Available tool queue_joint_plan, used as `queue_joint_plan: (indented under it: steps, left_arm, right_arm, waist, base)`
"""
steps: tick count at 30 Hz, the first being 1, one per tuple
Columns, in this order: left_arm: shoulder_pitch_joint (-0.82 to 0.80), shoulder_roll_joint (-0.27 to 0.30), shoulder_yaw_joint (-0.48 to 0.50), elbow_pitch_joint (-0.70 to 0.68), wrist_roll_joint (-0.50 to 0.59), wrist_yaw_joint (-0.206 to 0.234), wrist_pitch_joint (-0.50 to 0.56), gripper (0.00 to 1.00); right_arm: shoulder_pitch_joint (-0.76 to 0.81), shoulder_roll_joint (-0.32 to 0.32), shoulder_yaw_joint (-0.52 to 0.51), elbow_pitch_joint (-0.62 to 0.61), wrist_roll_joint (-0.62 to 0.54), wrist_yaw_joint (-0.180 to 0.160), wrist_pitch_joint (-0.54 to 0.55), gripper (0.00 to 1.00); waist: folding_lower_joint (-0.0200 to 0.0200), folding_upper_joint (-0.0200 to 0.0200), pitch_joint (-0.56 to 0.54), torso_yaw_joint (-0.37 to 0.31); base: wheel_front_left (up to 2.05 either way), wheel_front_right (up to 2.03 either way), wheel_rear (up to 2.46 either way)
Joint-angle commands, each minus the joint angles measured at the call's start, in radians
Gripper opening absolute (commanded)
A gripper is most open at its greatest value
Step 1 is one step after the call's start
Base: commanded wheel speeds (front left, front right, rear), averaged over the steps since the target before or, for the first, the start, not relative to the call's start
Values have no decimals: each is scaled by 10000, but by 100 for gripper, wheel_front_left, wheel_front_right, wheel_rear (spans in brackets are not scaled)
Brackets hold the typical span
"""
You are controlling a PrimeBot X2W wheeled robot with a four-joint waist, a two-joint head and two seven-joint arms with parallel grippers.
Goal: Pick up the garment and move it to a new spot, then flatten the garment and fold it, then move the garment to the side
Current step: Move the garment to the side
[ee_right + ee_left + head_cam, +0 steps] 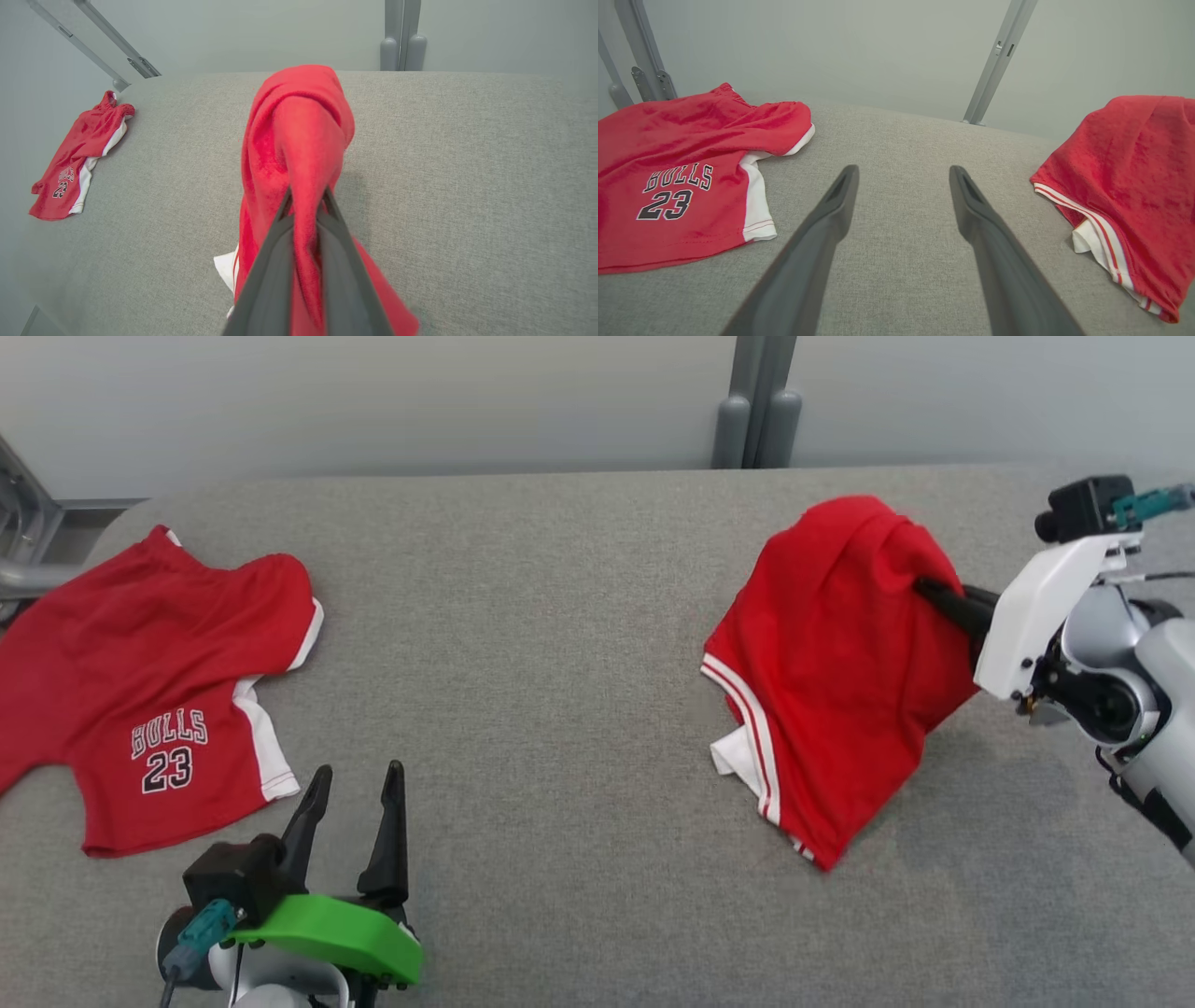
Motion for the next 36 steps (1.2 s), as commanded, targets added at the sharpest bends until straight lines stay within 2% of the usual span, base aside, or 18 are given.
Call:
queue_joint_plan:
  steps: [1,12,18,24,36]
  left_arm:
    - [-207,-26,-7,18,117,-43,-69,100]
    - [-1268,180,20,-73,448,-188,79,100]
    - [-1838,482,31,-387,755,-138,261,100]
    - [-2216,748,26,-750,975,-91,420,100]
    - [-2672,993,-7,-1435,1317,-12,504,100]
  right_arm:
    - [-249,-59,-1,-28,62,3,0,0]
    - [-2266,-782,-48,241,491,3,-626,0]
    - [-2522,-1333,-158,634,860,4,-1593,0]
    - [-2214,-1736,-264,1321,1293,3,-2605,0]
    - [-2353,-1583,-181,3258,1220,1,-4489,0]
  waist:
    - [0,0,457,-384]
    - [0,0,2421,-1190]
    - [0,0,3412,-1701]
    - [0,0,3954,-2222]
    - [0,0,4541,-2640]
  base:
    - [0,0,0]
    - [0,0,0]
    - [0,0,0]
    - [0,0,0]
    - [0,0,0]
